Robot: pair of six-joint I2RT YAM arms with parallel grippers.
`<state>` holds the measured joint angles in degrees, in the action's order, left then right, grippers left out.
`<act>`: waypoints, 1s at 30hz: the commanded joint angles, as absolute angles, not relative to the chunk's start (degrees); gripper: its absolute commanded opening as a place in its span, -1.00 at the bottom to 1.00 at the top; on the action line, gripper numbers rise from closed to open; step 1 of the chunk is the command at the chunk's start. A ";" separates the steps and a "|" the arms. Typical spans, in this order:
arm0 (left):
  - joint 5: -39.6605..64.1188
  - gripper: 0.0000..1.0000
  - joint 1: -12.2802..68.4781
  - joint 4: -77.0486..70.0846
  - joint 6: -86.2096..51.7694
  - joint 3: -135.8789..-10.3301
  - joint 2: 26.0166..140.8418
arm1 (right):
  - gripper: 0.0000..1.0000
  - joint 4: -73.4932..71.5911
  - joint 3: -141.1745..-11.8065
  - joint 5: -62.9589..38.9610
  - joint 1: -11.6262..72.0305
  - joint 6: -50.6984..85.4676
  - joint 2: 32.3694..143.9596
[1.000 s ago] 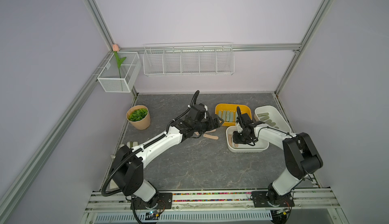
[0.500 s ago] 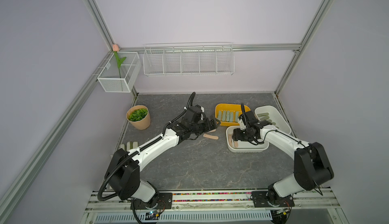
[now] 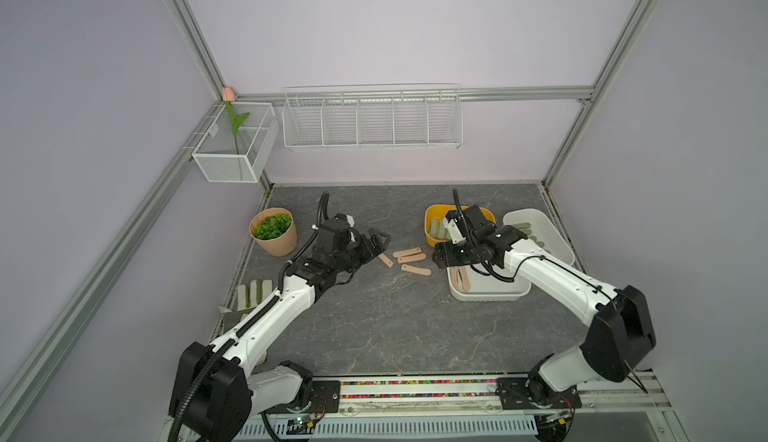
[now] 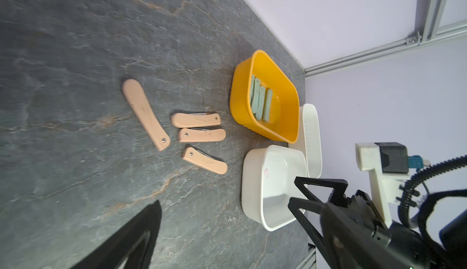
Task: Place the fruit knives into the storage box by color
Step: Pick up the fruit knife from the center of the board.
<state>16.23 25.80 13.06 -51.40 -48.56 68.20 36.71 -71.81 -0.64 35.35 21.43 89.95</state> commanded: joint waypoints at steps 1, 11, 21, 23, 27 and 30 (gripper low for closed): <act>17.91 0.99 22.87 14.23 -51.60 -46.17 65.44 | 0.63 39.03 -73.98 1.21 37.43 21.55 94.67; 19.87 0.98 21.36 14.58 -51.44 -44.39 63.81 | 0.66 38.80 -81.17 0.19 38.70 21.75 108.29; 20.39 0.99 21.31 14.34 -51.48 -44.91 63.91 | 0.66 38.50 -85.71 -0.87 38.75 22.06 115.59; 20.46 0.99 21.30 14.03 -51.74 -44.78 63.97 | 0.66 37.87 -85.78 -1.87 38.76 22.22 116.44; 20.39 0.99 21.35 14.06 -51.75 -45.07 63.91 | 0.64 36.96 -85.05 -3.96 38.92 22.34 116.96; 20.39 0.99 21.30 13.98 -51.86 -45.09 63.85 | 0.63 36.73 -84.24 -5.16 39.36 22.15 116.88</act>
<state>19.99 21.58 14.41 -51.42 -44.75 64.49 37.36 -84.75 -2.98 38.74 21.89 116.29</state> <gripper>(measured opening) 0.993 0.817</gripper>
